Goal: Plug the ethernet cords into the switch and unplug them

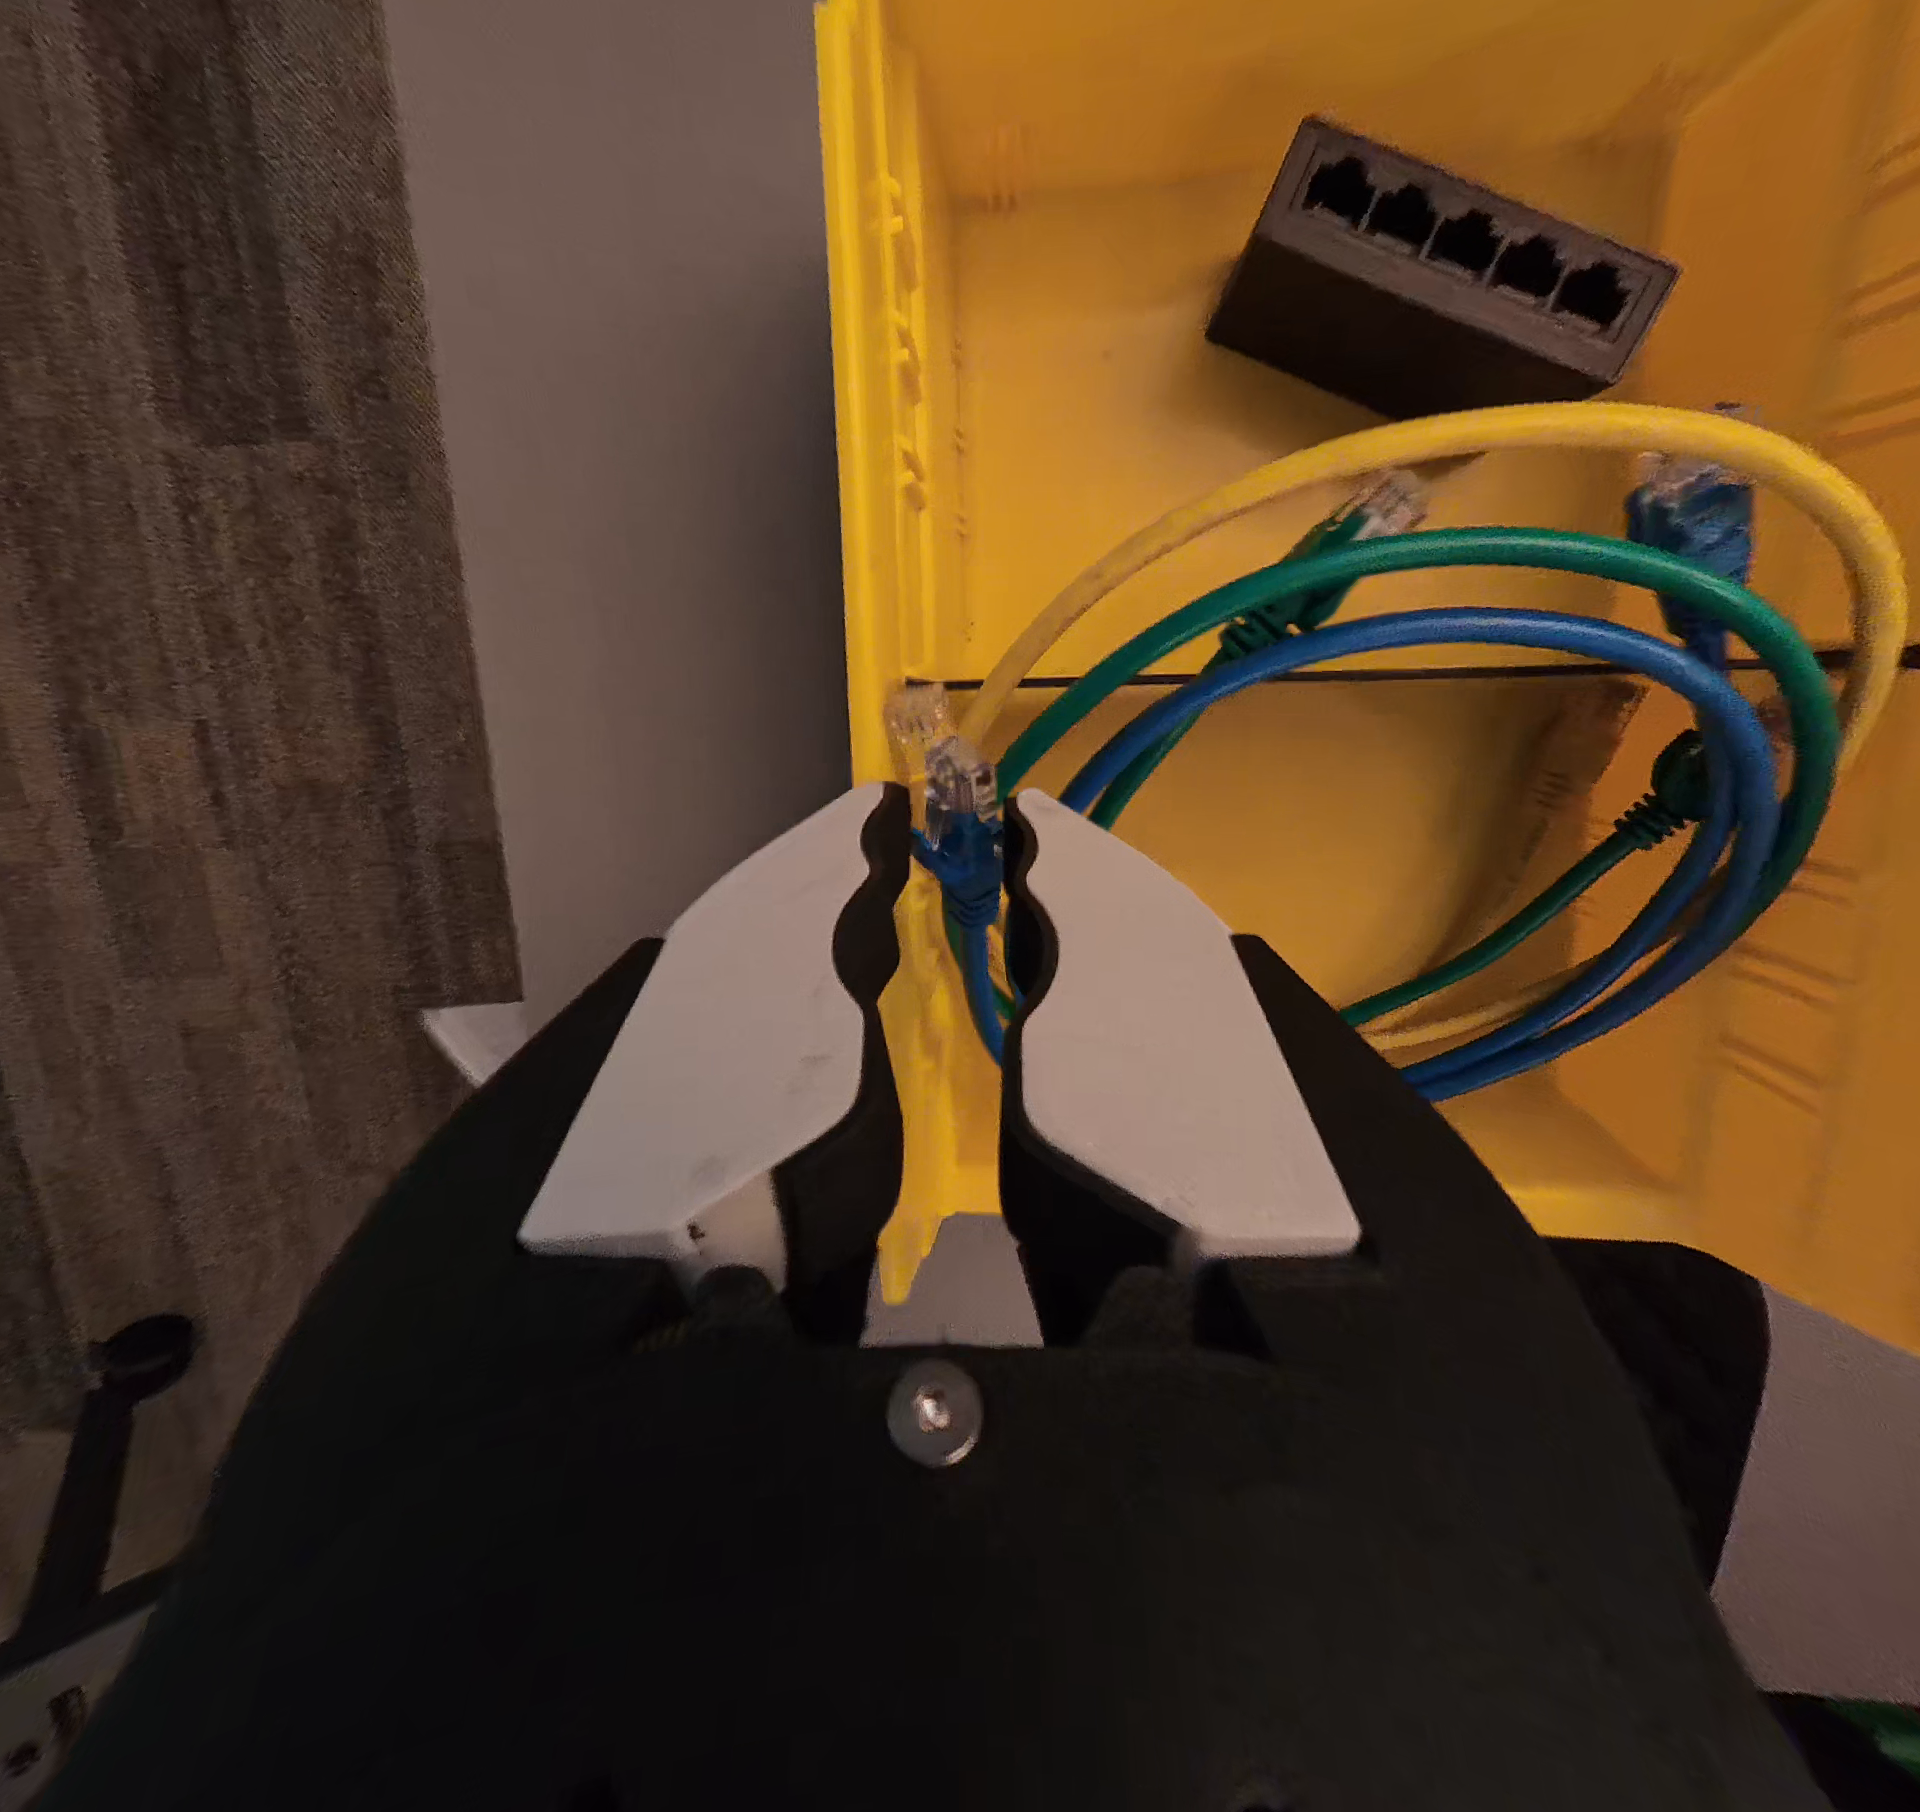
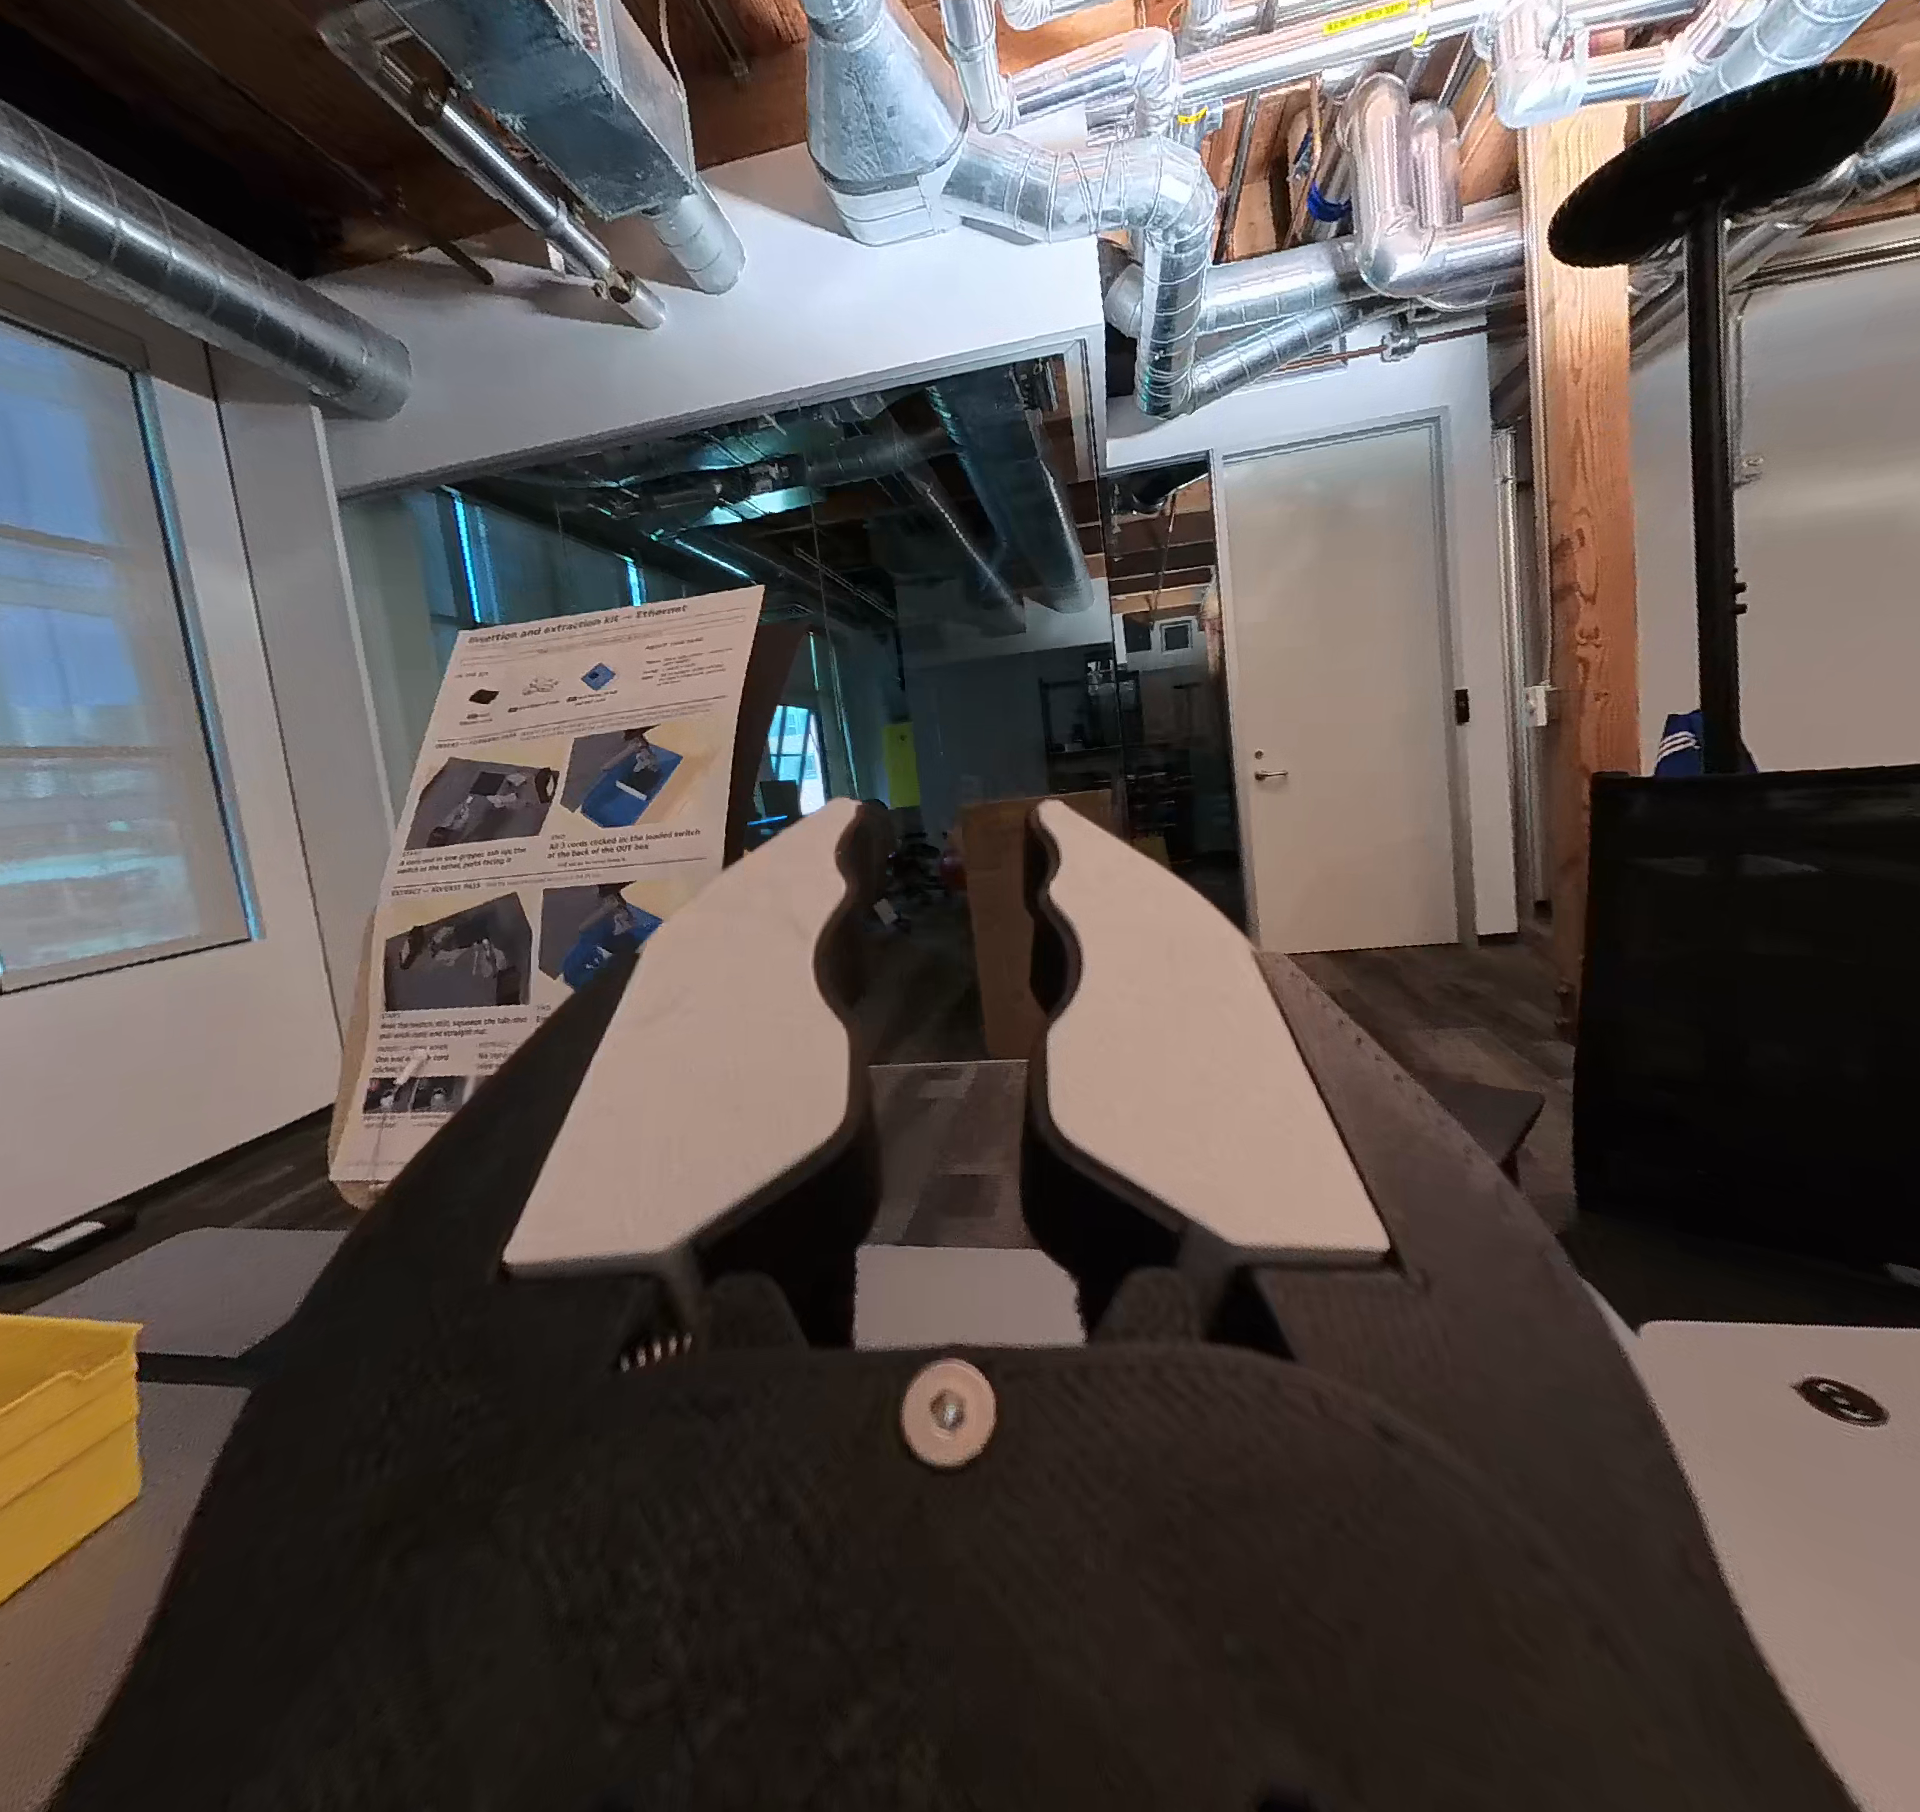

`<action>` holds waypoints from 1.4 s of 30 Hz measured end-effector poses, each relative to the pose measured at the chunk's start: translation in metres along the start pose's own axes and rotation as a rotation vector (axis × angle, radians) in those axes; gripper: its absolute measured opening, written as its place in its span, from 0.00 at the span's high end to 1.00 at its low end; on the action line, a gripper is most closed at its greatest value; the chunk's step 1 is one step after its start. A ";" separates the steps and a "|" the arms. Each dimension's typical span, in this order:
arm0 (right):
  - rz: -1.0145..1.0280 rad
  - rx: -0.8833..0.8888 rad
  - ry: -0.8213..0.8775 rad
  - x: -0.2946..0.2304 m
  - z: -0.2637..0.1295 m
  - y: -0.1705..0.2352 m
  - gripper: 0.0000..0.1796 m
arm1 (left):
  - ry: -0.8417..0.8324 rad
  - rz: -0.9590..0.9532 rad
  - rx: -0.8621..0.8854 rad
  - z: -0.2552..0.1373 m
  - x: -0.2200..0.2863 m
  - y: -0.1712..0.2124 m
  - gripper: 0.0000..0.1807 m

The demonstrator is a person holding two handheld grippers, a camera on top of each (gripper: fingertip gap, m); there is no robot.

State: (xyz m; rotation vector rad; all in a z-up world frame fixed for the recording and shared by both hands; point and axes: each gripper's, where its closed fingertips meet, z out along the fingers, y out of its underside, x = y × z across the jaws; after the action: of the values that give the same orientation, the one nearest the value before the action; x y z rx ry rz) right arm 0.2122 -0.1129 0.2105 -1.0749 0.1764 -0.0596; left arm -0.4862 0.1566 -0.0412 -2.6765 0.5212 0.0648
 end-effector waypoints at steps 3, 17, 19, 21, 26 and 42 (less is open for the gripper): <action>0.026 0.006 -0.016 -0.001 -0.001 -0.002 0.86 | -0.089 0.025 0.109 -0.036 0.000 -0.008 0.91; 0.001 -0.084 -0.128 -0.041 0.016 0.023 0.86 | -0.408 0.221 0.762 -0.227 0.073 -0.010 0.92; -0.001 -0.115 -0.194 -0.060 0.020 0.031 0.85 | -0.413 0.218 0.830 -0.244 0.081 -0.003 0.92; -0.027 -0.165 -0.258 -0.082 0.024 0.045 0.85 | -0.407 0.218 0.904 -0.259 0.089 0.001 0.92; 0.031 -0.288 -0.773 -0.212 0.007 0.087 0.81 | -0.356 0.241 0.986 -0.274 0.108 0.006 0.92; -0.604 -0.120 -1.454 -0.529 -0.135 0.260 0.88 | -0.285 0.284 1.036 -0.282 0.128 0.015 0.92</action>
State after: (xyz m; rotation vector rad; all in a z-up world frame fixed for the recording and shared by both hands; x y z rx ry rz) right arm -0.3415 -0.0354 -0.0203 -1.0278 -1.4637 0.1990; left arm -0.3823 -0.0145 0.1952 -1.5474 0.6137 0.1921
